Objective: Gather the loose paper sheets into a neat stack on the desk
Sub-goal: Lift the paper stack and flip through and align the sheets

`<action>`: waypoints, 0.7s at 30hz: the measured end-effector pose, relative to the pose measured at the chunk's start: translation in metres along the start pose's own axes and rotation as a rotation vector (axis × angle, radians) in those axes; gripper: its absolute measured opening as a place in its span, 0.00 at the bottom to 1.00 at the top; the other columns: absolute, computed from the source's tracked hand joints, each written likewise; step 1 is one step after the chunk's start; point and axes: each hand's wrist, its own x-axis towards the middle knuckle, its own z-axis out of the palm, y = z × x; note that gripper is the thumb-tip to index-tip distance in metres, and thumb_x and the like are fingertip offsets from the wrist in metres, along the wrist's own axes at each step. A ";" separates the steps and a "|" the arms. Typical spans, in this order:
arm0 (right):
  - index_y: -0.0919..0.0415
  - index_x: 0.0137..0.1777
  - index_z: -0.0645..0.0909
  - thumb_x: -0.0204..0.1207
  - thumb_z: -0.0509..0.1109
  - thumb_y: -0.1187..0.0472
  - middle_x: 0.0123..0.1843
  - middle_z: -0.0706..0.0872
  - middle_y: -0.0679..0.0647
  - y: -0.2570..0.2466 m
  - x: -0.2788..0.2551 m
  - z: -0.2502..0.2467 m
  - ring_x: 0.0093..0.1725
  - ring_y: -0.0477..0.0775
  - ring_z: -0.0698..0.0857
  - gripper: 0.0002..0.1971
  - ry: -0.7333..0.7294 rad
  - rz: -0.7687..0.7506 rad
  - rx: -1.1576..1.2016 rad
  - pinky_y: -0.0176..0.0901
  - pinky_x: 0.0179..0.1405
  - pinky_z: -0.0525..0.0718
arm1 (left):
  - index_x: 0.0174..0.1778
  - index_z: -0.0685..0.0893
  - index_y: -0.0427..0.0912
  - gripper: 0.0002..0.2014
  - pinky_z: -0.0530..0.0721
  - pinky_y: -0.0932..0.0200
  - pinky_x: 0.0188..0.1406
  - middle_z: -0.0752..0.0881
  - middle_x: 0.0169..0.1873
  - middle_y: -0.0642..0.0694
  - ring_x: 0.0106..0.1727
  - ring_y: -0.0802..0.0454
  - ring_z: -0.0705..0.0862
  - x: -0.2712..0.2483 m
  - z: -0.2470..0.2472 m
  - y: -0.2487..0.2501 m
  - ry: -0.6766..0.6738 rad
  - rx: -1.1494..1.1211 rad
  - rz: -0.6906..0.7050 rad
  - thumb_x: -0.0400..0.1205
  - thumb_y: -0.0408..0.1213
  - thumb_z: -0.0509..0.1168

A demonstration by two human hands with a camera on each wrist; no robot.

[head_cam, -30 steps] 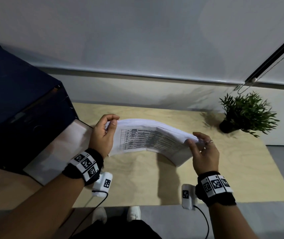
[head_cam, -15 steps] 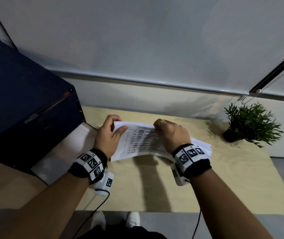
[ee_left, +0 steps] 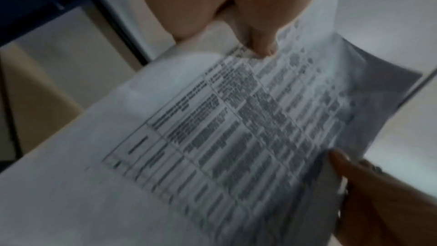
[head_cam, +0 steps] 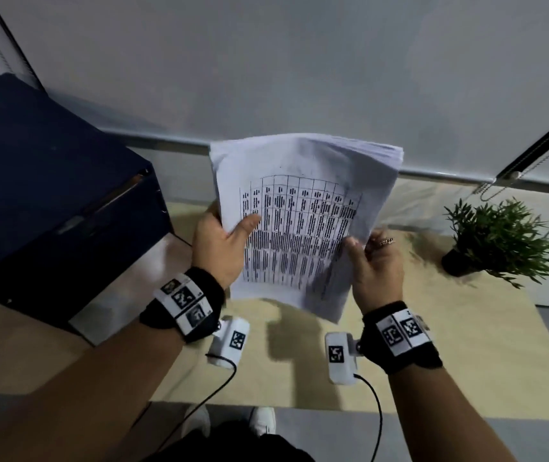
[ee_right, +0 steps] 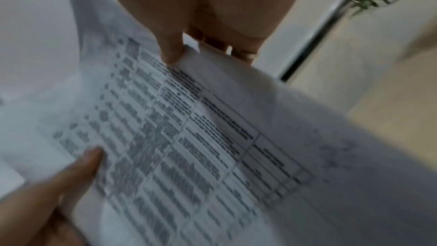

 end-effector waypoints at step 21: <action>0.57 0.49 0.79 0.77 0.69 0.68 0.42 0.86 0.43 -0.040 -0.014 0.014 0.44 0.40 0.84 0.06 0.362 -0.220 0.109 0.37 0.50 0.81 | 0.58 0.82 0.33 0.08 0.76 0.73 0.55 0.85 0.51 0.48 0.53 0.66 0.81 -0.010 0.017 0.035 0.048 -0.076 0.290 0.87 0.29 0.59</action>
